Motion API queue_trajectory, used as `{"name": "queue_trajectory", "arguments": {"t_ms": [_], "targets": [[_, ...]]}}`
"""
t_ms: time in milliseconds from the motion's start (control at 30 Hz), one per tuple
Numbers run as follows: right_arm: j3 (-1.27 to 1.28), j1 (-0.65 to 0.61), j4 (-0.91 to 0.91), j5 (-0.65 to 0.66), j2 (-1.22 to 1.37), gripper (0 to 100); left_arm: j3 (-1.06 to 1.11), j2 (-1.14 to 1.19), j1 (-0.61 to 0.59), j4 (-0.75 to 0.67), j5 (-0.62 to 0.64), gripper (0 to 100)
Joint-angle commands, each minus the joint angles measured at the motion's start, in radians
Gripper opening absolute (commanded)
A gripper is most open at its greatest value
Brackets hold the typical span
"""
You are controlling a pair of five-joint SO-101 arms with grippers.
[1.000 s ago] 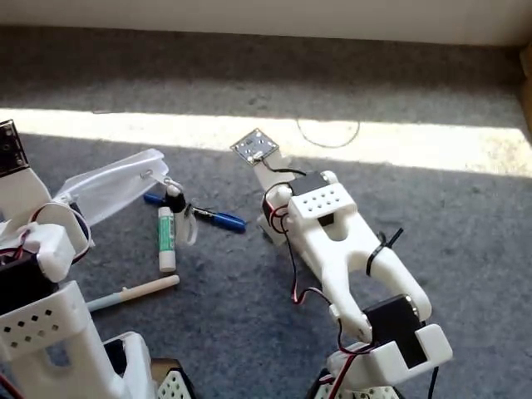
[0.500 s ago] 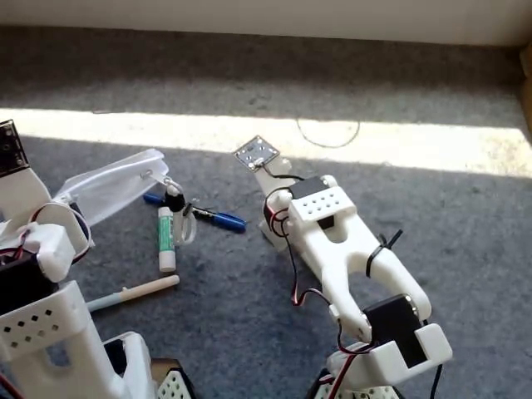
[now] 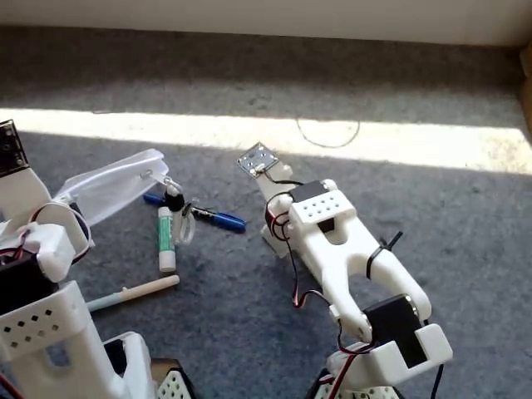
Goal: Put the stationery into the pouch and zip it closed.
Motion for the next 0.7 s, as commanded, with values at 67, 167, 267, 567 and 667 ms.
{"name": "queue_trajectory", "arguments": {"t_ms": [67,167,267,567,667], "targets": [[-0.002,-0.004,-0.016,0.000,-0.007,8.4,-0.002,0.007,-0.004,-0.009,-0.011,1],[-0.002,-0.004,-0.016,0.000,-0.008,2.9,-0.002,0.007,-0.004,-0.009,-0.011,1],[-0.002,-0.005,-0.015,0.000,-0.013,1.5,-0.002,0.007,-0.004,-0.009,-0.011,1],[-0.002,-0.004,-0.007,-0.005,-0.019,0.5,-0.010,0.001,0.004,-0.009,-0.011,1],[-0.010,-0.004,0.038,-0.006,-0.019,0.5,-0.012,0.001,0.050,-0.009,-0.011,1]]}}
